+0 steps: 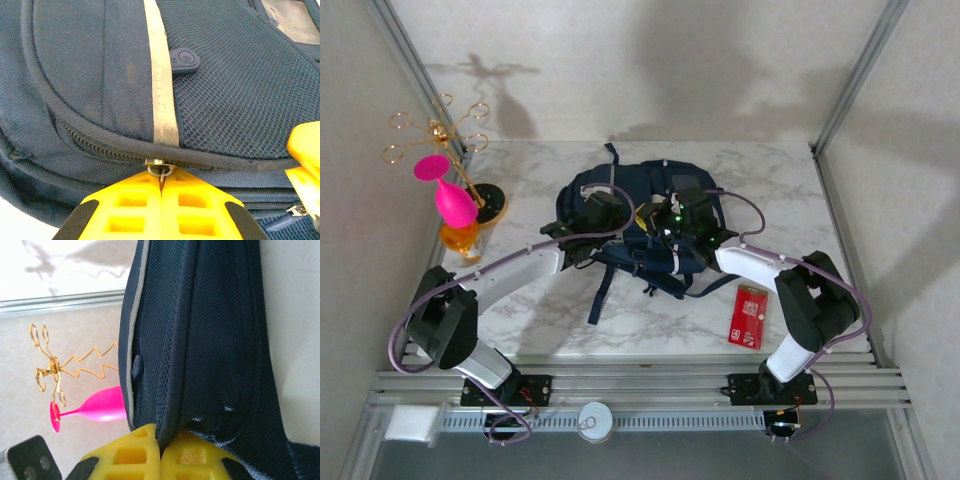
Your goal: Pack the student bag
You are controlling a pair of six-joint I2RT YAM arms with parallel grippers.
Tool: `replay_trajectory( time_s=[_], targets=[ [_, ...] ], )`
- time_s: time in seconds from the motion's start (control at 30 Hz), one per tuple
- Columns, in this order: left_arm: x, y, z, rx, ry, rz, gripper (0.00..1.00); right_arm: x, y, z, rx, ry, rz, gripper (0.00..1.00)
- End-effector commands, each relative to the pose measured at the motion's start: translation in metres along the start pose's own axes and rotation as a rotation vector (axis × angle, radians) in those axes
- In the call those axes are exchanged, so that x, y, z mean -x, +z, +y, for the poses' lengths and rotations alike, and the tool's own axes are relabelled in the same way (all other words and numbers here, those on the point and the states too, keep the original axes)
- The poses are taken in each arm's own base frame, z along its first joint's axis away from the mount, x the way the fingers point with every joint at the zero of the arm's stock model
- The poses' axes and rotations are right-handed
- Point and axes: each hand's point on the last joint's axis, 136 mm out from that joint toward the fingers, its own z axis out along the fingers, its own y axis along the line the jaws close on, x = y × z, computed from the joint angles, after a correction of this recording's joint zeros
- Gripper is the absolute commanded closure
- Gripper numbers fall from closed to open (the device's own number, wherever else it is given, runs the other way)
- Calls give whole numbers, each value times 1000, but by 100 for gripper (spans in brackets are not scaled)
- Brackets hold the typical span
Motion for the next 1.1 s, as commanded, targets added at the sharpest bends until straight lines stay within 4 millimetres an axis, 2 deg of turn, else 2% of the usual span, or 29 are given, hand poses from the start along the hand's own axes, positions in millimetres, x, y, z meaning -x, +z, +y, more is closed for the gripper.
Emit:
replay_trajectory(
  time_s=[0.0, 0.23, 0.37, 0.5, 0.57, 0.63, 0.67, 0.7, 0.77, 0.87, 0.93, 1.0, 1.07],
  targets=[
    [-1, -8, 16, 37, 15, -1, 100, 12, -17, 50, 106, -137, -15, 100],
    [-43, -29, 21, 38, 36, 77, 100, 45, -23, 37, 21, -258, 8, 100],
    [-57, -38, 28, 47, 18, 99, 100, 66, -27, 31, -15, -320, 22, 100],
    [-72, -49, -15, -111, -20, 119, 100, 103, -28, 19, -104, -388, -9, 100],
    [-76, -52, -40, -174, -36, 114, 100, 113, -25, 20, -107, -409, -9, 100],
    [-76, -46, -54, -191, -44, 102, 100, 113, -17, 23, -117, -428, 30, 100],
    [-75, -41, -53, -166, -47, 96, 100, 110, -15, 21, -124, -430, 49, 100],
    [-71, -35, -50, -126, -45, 84, 100, 108, -15, 17, -141, -430, 52, 95],
    [-64, -29, -43, -54, -42, 60, 100, 100, -21, 11, -166, -448, 40, 93],
    [-47, -29, -34, -16, -39, 18, 100, 93, -40, 6, -195, -457, 4, 78],
    [-35, -30, -26, -20, -22, -2, 100, 87, -47, -3, -223, -433, 6, 64],
    [-24, -27, -16, -29, -15, 0, 98, 80, -49, -6, -216, -404, -2, 56],
    [-13, -26, -10, -29, 3, -8, 91, 72, -46, -10, -232, -362, -25, 48]
  ],
)
